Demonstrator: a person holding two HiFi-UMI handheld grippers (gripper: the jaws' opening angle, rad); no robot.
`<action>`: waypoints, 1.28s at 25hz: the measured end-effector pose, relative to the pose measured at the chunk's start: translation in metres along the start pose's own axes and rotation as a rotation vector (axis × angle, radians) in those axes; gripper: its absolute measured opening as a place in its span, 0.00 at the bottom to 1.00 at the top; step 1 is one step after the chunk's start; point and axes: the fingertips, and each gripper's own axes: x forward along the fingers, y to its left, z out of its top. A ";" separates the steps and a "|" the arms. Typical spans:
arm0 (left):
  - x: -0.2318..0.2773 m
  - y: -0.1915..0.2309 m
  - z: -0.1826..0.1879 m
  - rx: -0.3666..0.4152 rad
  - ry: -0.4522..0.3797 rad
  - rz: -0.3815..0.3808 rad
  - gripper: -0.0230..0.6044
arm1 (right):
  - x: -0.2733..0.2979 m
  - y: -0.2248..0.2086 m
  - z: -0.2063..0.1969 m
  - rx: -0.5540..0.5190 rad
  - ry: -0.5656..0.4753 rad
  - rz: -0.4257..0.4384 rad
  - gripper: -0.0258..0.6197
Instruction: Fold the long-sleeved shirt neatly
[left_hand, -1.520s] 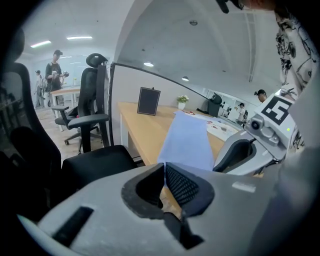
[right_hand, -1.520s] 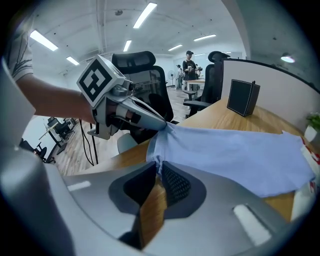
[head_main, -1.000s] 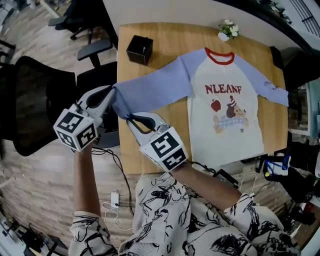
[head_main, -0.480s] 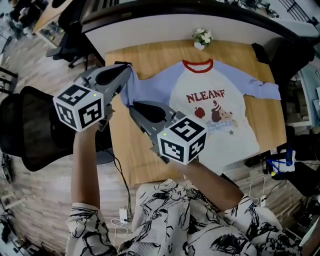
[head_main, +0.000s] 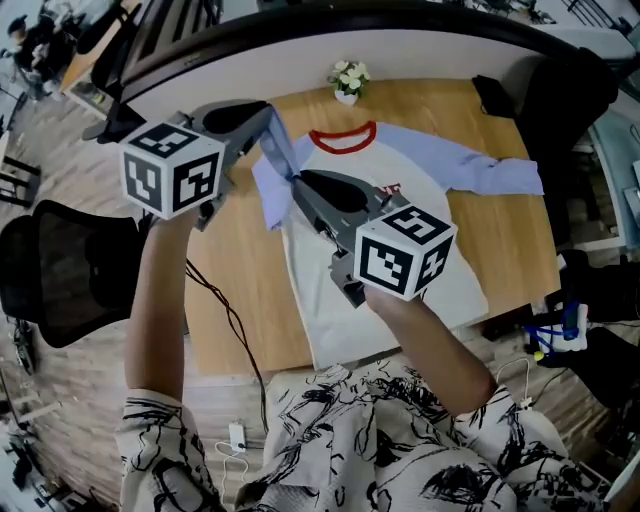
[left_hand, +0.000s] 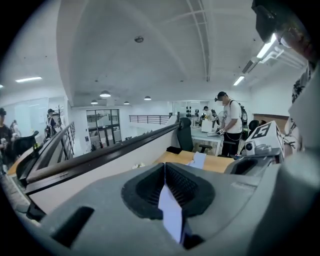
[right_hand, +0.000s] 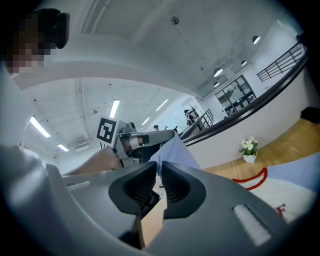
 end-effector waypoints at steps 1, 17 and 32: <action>0.015 -0.008 0.003 0.005 0.014 -0.005 0.06 | -0.012 -0.015 0.003 0.005 0.000 -0.014 0.11; 0.268 -0.084 -0.047 0.113 0.368 -0.186 0.07 | -0.122 -0.244 -0.039 0.284 -0.037 -0.268 0.12; 0.464 -0.152 -0.156 0.119 0.629 -0.277 0.07 | -0.191 -0.418 -0.144 0.521 0.093 -0.456 0.15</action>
